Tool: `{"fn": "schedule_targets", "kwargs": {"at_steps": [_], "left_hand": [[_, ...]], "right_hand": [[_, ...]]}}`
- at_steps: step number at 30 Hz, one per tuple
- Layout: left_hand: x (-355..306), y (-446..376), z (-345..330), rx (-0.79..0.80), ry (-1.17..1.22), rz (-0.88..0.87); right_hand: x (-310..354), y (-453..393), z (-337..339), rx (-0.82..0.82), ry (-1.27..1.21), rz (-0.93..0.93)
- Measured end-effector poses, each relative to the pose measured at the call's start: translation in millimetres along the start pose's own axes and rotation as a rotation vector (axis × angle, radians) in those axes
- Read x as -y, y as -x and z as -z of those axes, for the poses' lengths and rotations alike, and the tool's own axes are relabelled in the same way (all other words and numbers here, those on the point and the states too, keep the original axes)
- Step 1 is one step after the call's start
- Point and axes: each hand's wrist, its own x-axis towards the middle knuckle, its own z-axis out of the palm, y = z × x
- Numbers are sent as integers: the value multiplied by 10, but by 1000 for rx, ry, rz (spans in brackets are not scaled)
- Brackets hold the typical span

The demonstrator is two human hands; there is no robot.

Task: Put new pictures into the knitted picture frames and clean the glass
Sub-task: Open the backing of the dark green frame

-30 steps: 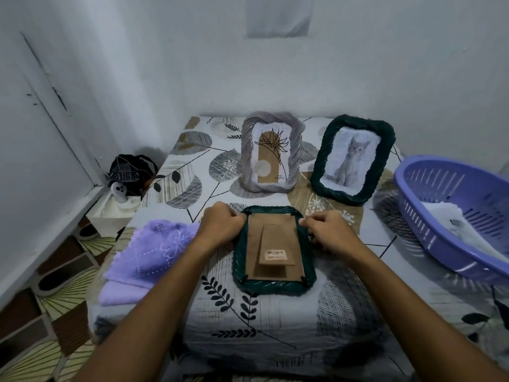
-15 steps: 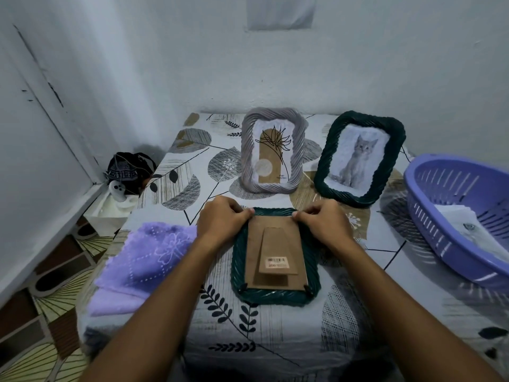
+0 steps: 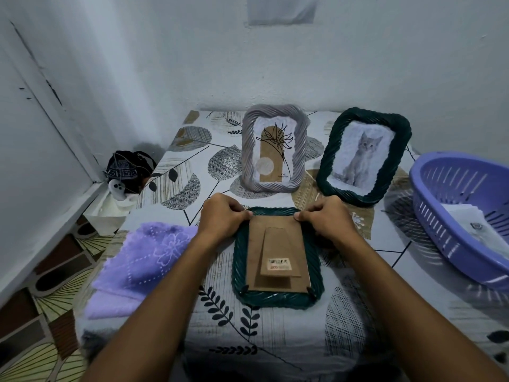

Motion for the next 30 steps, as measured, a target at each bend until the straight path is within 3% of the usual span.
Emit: {"fn": "schedule_targets", "kwargs": {"at_steps": [13,18,30], "left_hand": [[-9,185,22,-8,0,-60],[-75,497,53,48,-33,-153],[-15,1042,164,76,-115,-156]], "right_hand": [[-33,141,23,23,-57,50],[-19,455,-51,7,87,47],[-50,1110,-22,-48,217,55]]}}
